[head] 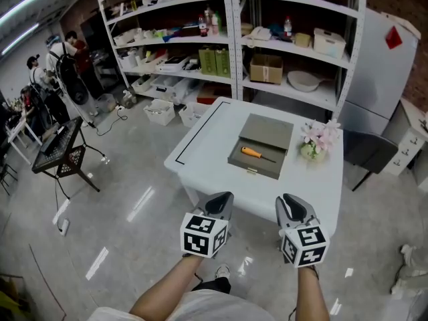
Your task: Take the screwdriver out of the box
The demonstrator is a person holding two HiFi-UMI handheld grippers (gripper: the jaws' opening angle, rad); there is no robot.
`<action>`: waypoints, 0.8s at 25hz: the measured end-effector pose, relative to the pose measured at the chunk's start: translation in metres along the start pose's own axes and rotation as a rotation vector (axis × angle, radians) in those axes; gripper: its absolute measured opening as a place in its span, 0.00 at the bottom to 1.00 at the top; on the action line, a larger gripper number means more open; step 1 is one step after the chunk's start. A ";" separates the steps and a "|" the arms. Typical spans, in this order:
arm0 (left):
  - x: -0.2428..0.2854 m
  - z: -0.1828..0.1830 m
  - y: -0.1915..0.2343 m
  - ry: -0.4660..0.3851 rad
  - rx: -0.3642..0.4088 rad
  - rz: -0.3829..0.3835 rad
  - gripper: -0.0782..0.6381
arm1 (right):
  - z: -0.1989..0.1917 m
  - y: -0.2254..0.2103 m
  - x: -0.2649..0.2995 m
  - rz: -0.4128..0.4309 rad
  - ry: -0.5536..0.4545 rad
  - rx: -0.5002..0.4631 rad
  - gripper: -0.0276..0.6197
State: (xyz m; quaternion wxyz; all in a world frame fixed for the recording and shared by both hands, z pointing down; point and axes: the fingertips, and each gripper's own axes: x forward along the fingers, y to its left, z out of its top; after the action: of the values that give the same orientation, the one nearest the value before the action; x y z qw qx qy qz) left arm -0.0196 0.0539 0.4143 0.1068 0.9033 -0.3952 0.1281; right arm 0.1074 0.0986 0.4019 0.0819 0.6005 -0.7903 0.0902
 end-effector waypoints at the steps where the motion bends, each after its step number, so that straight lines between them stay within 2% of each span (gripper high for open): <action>1: 0.005 0.002 0.006 0.001 -0.001 -0.002 0.12 | 0.001 -0.001 0.008 -0.002 0.002 0.002 0.14; 20: 0.076 0.023 0.094 0.020 -0.031 -0.089 0.12 | 0.012 -0.014 0.115 -0.059 0.086 -0.012 0.20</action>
State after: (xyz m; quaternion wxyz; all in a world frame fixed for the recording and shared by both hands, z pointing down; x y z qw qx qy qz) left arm -0.0361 -0.0671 0.4255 0.1303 0.9169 -0.3555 0.1262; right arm 0.0899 -0.0151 0.4181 0.1222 0.6187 -0.7684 0.1089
